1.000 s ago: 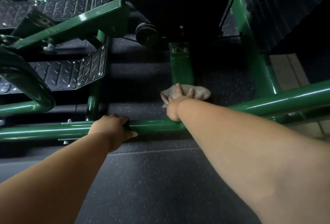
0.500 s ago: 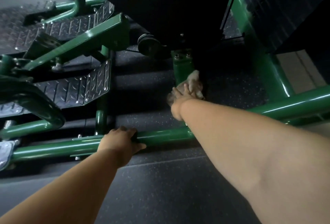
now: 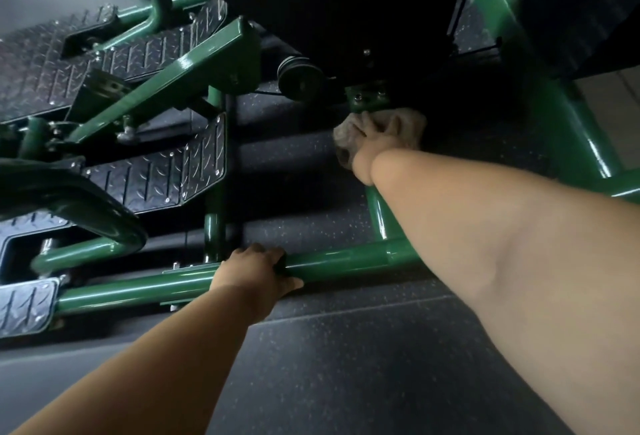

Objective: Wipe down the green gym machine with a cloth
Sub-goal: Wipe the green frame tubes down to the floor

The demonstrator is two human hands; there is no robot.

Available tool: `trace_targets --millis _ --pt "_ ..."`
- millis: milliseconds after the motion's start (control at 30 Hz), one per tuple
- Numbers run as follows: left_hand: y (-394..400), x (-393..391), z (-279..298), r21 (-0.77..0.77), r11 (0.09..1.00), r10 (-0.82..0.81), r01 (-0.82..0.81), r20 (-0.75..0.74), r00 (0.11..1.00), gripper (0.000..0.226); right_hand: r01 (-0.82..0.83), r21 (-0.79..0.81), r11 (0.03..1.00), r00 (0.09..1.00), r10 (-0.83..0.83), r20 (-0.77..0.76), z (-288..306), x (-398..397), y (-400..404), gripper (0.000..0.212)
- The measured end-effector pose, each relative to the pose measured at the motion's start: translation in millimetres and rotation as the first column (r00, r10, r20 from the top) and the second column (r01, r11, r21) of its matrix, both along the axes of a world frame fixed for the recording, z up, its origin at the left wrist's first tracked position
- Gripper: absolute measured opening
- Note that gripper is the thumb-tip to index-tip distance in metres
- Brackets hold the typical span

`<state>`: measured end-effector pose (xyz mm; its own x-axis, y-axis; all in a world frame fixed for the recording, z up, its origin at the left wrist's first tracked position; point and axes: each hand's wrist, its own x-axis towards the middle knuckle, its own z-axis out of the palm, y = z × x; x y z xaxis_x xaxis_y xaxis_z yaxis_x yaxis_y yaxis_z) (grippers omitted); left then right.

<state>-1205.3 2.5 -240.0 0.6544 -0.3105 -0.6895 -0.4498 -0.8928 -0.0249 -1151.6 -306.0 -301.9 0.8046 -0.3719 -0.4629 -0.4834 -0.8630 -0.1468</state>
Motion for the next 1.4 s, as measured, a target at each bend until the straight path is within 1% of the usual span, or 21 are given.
trace_targets --millis 33,100,133,200,300,400,433,467,533,567,633,700,733,800,900,1000,1067,1167,1200,1300,1400 --pt "1 1 0 -0.002 1.000 0.001 -0.001 0.005 1.000 0.078 0.084 0.030 0.996 0.995 -0.082 -0.051 -1 5 2 0.073" --pt "0 0 1 -0.011 1.000 -0.007 0.007 0.002 1.000 0.076 0.179 0.093 0.979 0.980 -0.170 -0.106 -9 16 -7 0.079" --pt "0 0 1 -0.014 1.000 -0.009 0.009 -0.002 1.000 0.074 0.174 0.134 0.976 0.981 -0.161 -0.104 -11 18 -12 0.083" --pt "0 -1 2 -0.020 1.000 -0.012 0.012 -0.003 1.000 0.073 0.117 0.155 0.981 0.992 -0.106 -0.073 -18 16 -22 0.092" --pt "1 2 -1 -0.021 1.000 -0.005 0.005 0.005 1.000 0.075 0.206 0.065 0.976 0.967 -0.193 -0.163 -33 18 -23 0.101" --pt "2 1 -1 -0.013 1.000 -0.019 0.020 0.007 1.000 0.077 0.227 -0.005 0.974 0.943 -0.221 -0.247 -21 2 1 0.097" --pt "2 1 0 -0.013 1.000 -0.021 0.022 0.010 1.000 0.077 0.203 -0.028 0.979 0.940 -0.202 -0.274 -16 -9 8 0.095" --pt "3 2 0 -0.012 1.000 -0.017 0.018 0.009 1.000 0.078 0.154 -0.013 0.988 0.951 -0.151 -0.268 -13 -20 12 0.091" --pt "2 1 1 -0.007 1.000 -0.017 0.017 0.007 1.000 0.079 -0.008 0.044 0.999 0.962 0.019 -0.273 -13 -42 20 0.082" --pt "1 1 1 -0.004 1.000 -0.023 0.023 0.009 1.000 0.079 -0.089 0.066 0.994 0.953 0.104 -0.285 -11 -49 23 0.077" --pt "0 1 3 0.002 1.000 -0.027 0.027 0.002 1.000 0.076 -0.185 0.080 0.980 0.893 0.201 -0.402 -3 -60 33 0.068" --pt "-2 0 6 0.001 1.000 -0.021 0.021 -0.002 1.000 0.074 -0.210 0.099 0.973 0.827 0.231 -0.513 17 -70 53 0.070" --pt "-2 -1 8 0.002 1.000 -0.018 0.018 -0.003 1.000 0.074 -0.208 0.106 0.972 0.814 0.232 -0.533 23 -74 60 0.069" --pt "-2 0 8 0.006 1.000 -0.020 0.020 -0.008 1.000 0.073 -0.240 0.064 0.969 0.826 0.239 -0.511 37 -82 69 0.063" --pt "-4 0 8 0.012 1.000 -0.012 0.012 -0.015 1.000 0.070 -0.262 -0.001 0.965 0.825 0.224 -0.520 54 -100 84 0.064" --pt "-4 -1 8 0.019 1.000 -0.011 0.011 -0.008 1.000 0.075 -0.417 -0.026 0.908 0.807 0.357 -0.470 57 -112 101 0.061" --pt "-3 -1 7 0.022 1.000 -0.017 0.017 -0.007 1.000 0.076 -0.530 -0.083 0.844 0.745 0.416 -0.522 53 -116 99 0.061" --pt "-2 0 5 0.014 1.000 -0.015 0.015 -0.008 1.000 0.074 -0.534 -0.157 0.831 0.742 0.371 -0.559 63 -109 89 0.057" --pt "-1 0 4 0.006 1.000 -0.014 0.014 -0.007 1.000 0.073 -0.542 -0.191 0.818 0.757 0.376 -0.535 62 -105 86 0.059" --pt "1 -2 4 -0.016 1.000 -0.011 0.011 0.003 1.000 0.073 -0.604 -0.261 0.753 0.742 0.411 -0.530 55 -87 74 0.064" --pt "3 -3 3 -0.023 1.000 -0.001 0.001 0.003 1.000 0.075 -0.610 -0.313 0.728 0.756 0.416 -0.506 51 -66 62 0.070"
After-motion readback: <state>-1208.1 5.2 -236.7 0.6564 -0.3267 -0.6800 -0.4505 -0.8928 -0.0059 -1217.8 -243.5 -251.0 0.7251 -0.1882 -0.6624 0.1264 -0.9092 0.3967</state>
